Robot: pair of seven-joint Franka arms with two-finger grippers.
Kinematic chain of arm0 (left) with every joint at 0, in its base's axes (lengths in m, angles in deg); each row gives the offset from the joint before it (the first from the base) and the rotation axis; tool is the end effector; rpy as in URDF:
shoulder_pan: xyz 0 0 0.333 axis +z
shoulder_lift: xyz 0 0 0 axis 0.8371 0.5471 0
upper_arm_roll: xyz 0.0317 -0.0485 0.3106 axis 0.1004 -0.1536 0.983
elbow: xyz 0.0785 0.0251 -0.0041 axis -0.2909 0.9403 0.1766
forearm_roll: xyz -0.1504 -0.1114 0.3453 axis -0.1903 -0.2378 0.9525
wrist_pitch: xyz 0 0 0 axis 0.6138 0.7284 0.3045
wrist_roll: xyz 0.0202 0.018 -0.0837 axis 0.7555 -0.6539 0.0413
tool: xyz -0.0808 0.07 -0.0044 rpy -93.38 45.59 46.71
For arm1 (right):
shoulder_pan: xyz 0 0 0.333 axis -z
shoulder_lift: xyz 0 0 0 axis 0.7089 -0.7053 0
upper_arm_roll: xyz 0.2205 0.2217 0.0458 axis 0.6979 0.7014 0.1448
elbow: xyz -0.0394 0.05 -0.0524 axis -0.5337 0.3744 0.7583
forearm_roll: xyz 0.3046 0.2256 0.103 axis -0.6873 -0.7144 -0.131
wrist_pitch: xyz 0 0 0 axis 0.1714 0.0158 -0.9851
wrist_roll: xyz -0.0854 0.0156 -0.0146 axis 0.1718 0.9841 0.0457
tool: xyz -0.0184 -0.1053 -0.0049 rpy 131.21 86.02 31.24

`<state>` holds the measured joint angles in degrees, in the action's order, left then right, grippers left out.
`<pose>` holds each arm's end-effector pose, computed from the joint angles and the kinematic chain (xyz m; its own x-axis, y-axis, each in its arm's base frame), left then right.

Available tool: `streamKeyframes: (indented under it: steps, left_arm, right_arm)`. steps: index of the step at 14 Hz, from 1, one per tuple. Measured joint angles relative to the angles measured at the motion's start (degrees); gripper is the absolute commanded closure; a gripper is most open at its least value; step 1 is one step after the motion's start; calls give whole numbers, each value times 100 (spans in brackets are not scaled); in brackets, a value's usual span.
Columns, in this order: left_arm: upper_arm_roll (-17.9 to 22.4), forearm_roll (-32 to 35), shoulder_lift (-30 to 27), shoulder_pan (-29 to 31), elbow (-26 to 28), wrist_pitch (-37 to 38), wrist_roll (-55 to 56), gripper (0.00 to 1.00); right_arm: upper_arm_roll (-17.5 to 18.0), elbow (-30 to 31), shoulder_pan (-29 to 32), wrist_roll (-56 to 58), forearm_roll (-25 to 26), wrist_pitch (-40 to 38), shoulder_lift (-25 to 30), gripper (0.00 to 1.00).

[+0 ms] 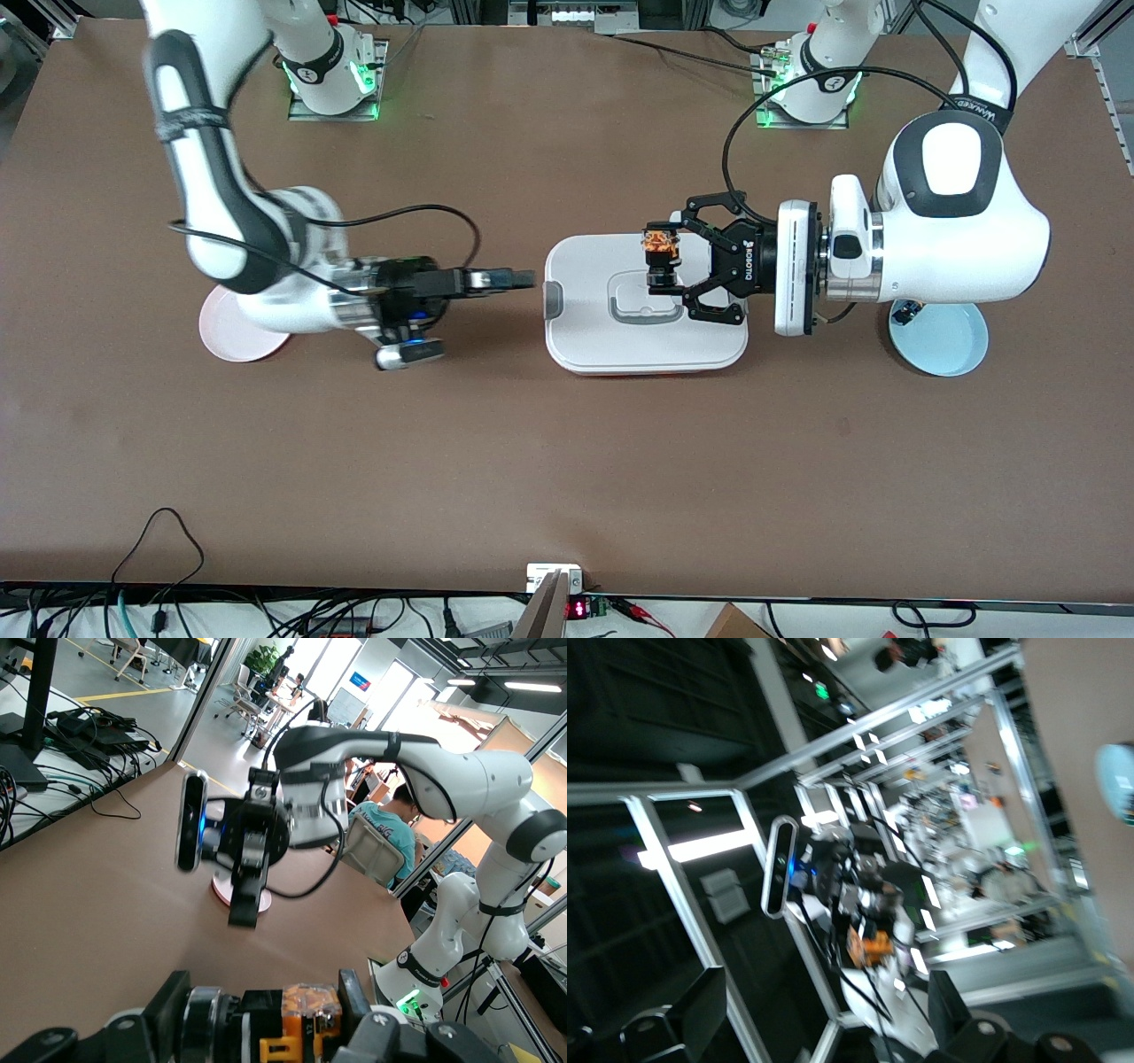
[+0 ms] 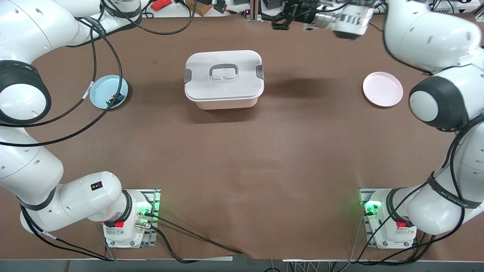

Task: Transfer orange switch to right arm and place
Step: 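Reach the right gripper toward the orange switch held by the left gripper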

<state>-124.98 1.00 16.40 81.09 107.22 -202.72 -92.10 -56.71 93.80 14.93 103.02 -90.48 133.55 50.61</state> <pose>0.6271 -0.2530 0.5071 0.5209 -0.3403 0.7828 -0.8447 -0.0735 0.5302 0.6107 0.3644 0.3789 0.9273 0.0512 -0.3708 -0.3680 0.3064 -0.8779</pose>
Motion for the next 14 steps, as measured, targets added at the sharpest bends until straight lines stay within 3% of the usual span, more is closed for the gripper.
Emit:
streamKeyframes:
  steps: [2,4,9,14]
  left_arm:
    - [-1,-22,-20,6,20,-1,0,100]
    - [-2,-23,-25,10,37,-1,0,100]
    - [-11,-24,-25,10,47,-1,0,100]
    - [-24,-24,-25,10,53,-1,0,100]
  right_arm:
    - [5,-3,-688,554,-1364,443,-102,0]
    - [5,-31,-1148,804,-1997,811,-115,0]
    - [3,-112,-1316,787,-2322,1087,-121,0]
    - [3,-397,-1374,707,-2345,1496,-192,25]
